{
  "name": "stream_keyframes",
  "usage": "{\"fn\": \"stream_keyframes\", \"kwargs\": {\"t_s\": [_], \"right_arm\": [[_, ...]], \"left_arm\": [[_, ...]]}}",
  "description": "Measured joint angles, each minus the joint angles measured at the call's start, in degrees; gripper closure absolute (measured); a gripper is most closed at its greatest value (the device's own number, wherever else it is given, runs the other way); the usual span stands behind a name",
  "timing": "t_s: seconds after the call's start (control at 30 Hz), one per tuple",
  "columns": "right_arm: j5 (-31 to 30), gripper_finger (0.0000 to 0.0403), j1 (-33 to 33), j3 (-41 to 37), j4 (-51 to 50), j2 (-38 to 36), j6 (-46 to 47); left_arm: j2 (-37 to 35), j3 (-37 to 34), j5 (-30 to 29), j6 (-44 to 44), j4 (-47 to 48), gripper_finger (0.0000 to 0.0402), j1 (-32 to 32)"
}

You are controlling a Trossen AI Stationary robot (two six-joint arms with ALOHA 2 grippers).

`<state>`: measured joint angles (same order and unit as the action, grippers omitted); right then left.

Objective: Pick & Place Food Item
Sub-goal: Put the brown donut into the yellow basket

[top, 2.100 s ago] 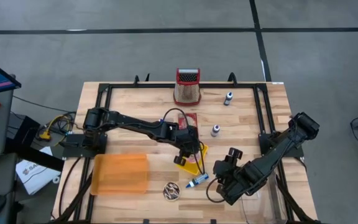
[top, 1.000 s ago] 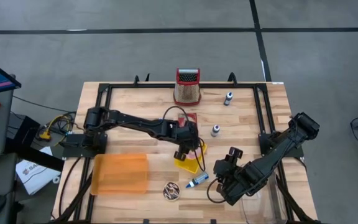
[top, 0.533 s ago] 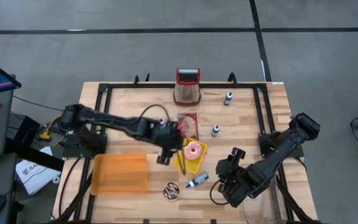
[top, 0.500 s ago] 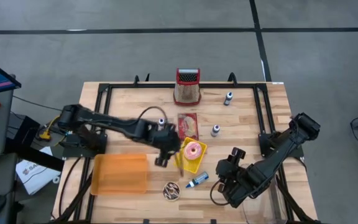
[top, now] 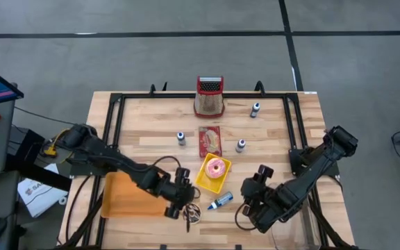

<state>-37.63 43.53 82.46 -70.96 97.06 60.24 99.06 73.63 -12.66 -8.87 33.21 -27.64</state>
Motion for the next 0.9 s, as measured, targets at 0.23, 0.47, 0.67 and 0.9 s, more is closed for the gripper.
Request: {"fn": "stream_keyframes", "kwargs": {"t_s": [0.23, 0.47, 0.67, 0.9], "right_arm": [[-0.6, 0.0193, 0.6, 0.0, 1.0, 0.0, -0.2], [-1.3, 0.0193, 1.3, 0.0, 1.2, 0.0, -0.2], [-1.4, 0.0193, 1.4, 0.0, 1.2, 0.0, -0.2], [-1.9, 0.0193, 1.9, 0.0, 1.2, 0.0, -0.2]], "left_arm": [[3.2, 2.6, 1.4, -3.7, -0.2, 0.016, -1.6], [8.5, 5.5, 2.2, -5.2, 2.2, 0.016, -2.4], [9.6, 5.5, 2.5, -6.7, 1.6, 0.016, -2.0], [11.1, 5.6, 4.4, -6.0, -1.9, 0.016, -0.9]]}}
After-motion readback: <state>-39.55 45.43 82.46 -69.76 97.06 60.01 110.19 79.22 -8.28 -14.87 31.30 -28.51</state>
